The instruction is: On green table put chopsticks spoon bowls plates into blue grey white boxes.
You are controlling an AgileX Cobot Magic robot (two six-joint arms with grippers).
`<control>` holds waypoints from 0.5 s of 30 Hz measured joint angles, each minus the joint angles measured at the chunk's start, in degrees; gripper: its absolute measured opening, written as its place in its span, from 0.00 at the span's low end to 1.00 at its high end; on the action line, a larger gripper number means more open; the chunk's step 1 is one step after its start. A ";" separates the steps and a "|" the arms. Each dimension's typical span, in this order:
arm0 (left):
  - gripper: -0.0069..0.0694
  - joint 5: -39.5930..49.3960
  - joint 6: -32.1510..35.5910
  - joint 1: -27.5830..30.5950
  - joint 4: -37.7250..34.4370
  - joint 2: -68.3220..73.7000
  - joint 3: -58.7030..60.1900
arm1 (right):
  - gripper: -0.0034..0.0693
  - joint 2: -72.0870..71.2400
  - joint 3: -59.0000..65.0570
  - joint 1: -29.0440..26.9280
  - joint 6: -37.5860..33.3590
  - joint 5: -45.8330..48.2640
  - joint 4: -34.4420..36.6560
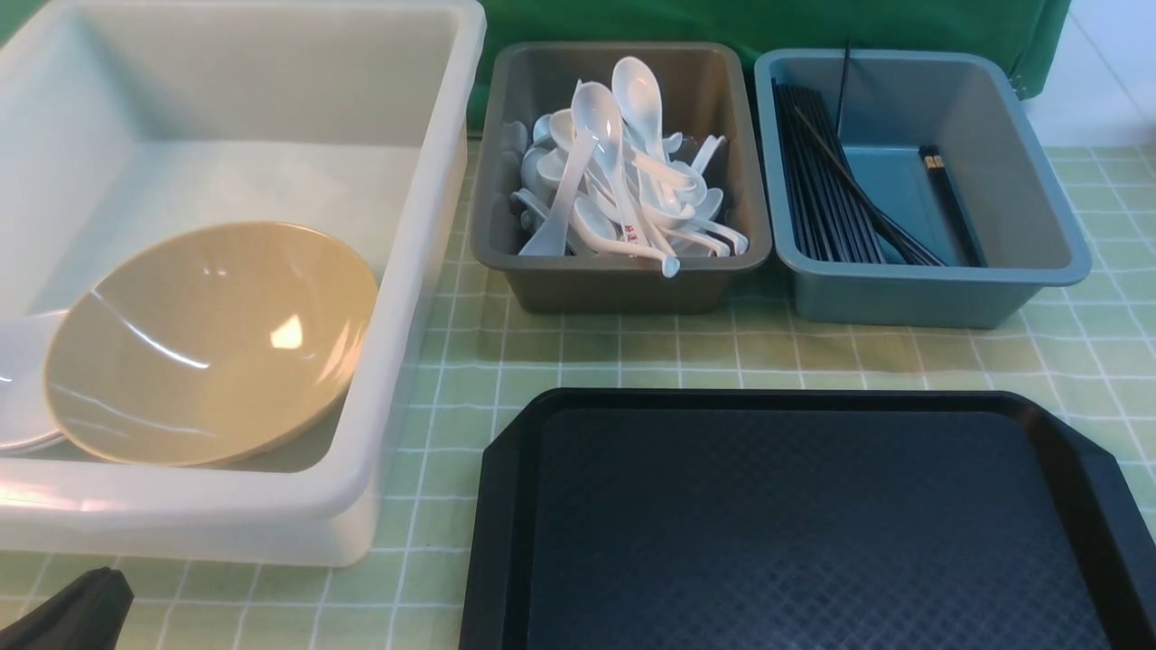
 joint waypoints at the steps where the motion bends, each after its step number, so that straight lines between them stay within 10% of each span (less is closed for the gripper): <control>1: 0.09 0.00 0.00 0.00 0.00 0.00 0.00 | 0.20 0.00 0.00 0.33 -0.46 0.00 0.25; 15: 0.09 0.00 0.00 0.00 0.00 0.00 0.00 | 0.21 0.00 0.06 2.01 -2.30 -0.44 2.13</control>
